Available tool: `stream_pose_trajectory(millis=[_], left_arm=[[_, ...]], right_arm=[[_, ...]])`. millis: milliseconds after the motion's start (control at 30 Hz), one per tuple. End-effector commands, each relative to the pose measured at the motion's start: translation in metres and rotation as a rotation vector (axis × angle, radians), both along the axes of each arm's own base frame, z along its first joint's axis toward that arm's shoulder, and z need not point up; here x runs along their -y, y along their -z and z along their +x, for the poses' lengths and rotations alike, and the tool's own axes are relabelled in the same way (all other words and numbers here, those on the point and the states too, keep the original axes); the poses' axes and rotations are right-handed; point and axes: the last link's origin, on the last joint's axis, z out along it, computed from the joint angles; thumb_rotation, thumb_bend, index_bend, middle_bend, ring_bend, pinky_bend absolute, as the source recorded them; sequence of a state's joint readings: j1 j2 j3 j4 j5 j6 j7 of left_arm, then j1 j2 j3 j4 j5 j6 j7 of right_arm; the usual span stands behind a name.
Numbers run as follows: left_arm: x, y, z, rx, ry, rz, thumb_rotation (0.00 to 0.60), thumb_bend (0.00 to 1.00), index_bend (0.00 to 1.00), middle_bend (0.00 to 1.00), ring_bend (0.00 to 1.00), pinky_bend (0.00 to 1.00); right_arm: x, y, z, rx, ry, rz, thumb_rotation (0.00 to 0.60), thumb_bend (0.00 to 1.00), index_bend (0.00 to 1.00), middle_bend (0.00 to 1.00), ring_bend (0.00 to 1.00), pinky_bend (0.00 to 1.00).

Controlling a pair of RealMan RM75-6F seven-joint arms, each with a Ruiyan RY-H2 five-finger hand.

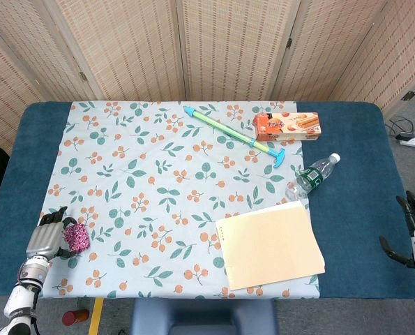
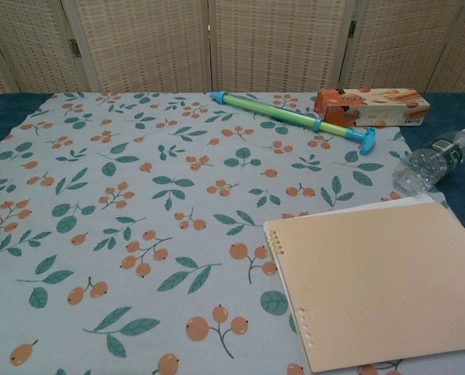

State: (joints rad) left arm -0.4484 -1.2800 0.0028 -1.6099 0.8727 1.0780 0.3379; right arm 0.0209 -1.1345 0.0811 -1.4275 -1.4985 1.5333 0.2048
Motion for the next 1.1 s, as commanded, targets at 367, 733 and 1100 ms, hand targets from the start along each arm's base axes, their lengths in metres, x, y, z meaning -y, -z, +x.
stream_pose_trajectory(millis=[367, 733, 1100], left_arm=[[-0.001, 0.008, -0.004, -0.023, -0.023, -0.022, 0.6, 0.22, 0.28, 0.0, 0.0, 0.0], [0.0, 0.008, -0.006, -0.026, -0.047, -0.041, 0.6, 0.22, 0.21, 0.0, 0.0, 0.0], [-0.007, -0.021, -0.002, 0.099, -0.053, 0.111, 0.6, 0.21, 0.12, 0.0, 0.0, 0.0]], right_arm=[[-0.003, 0.0, -0.001, 0.003, 0.003, -0.002, 0.5, 0.36, 0.0, 0.0, 0.0, 0.0], [-0.003, 0.001, -0.002, 0.006, 0.007, -0.002, 0.502, 0.36, 0.0, 0.0, 0.0, 0.0], [-0.003, -0.006, 0.0, 0.007, 0.001, -0.004, 0.501, 0.36, 0.0, 0.0, 0.0, 0.0]])
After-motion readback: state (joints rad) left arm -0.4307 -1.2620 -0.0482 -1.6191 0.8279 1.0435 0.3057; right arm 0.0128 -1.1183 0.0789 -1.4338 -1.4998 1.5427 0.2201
